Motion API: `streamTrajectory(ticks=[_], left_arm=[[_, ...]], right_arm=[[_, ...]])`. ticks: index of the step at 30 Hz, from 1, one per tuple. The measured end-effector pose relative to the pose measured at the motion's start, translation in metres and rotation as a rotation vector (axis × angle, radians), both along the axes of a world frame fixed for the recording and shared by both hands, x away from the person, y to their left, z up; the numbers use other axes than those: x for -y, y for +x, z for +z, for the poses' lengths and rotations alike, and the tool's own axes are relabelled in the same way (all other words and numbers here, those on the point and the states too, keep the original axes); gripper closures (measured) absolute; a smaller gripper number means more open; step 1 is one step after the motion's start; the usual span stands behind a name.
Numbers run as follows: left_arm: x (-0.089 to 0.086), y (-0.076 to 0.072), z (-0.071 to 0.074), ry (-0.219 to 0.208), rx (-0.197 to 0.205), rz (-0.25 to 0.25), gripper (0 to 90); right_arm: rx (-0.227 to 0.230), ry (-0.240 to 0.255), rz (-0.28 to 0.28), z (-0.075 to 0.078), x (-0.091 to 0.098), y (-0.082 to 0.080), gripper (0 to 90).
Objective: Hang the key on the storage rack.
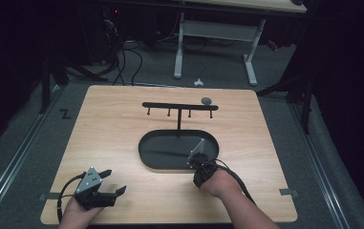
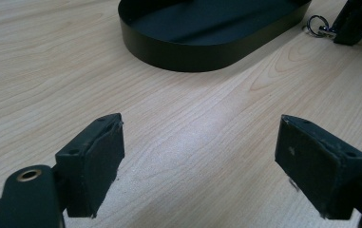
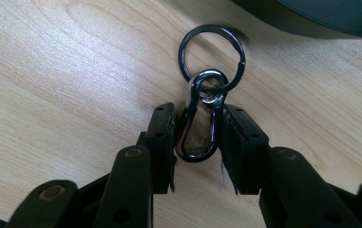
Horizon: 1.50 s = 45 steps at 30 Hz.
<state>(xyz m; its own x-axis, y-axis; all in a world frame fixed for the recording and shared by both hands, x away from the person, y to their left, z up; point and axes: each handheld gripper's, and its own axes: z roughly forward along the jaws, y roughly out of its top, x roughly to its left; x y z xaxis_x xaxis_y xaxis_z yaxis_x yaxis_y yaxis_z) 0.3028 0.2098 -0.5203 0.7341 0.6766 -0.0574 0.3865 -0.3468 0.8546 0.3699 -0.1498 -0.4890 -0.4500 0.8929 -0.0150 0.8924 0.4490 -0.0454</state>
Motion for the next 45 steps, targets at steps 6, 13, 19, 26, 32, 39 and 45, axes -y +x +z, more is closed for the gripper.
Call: streamTrajectory(ticks=[6,13,19,26,32,39,45], left_arm=[[-0.001,0.001,-0.001,-0.001,-0.003,0.002,17.3],[-0.001,0.001,-0.001,0.002,-0.006,0.004,17.3],[0.0,0.001,-0.002,0.007,-0.008,-0.002,17.5],[0.0,0.001,-0.002,0.007,-0.008,-0.004,17.7],[0.0,0.001,-0.002,0.008,-0.009,-0.004,17.8],[0.0,0.001,-0.002,0.007,-0.008,-0.004,17.8],[0.001,0.001,-0.002,0.008,-0.008,-0.004,17.8]], right_arm=[[0.013,0.003,0.025,0.0,0.0,-0.001,68.1],[0.01,0.006,0.043,0.002,-0.002,-0.004,68.1],[0.031,0.014,0.049,0.012,0.001,-0.005,68.1],[0.064,0.003,0.048,0.03,0.011,-0.008,68.2],[0.088,0.011,0.026,0.04,0.021,-0.009,68.3],[0.1,0.007,0.012,0.049,0.028,-0.011,68.2],[0.101,-0.002,0.013,0.057,0.034,-0.011,68.2]])
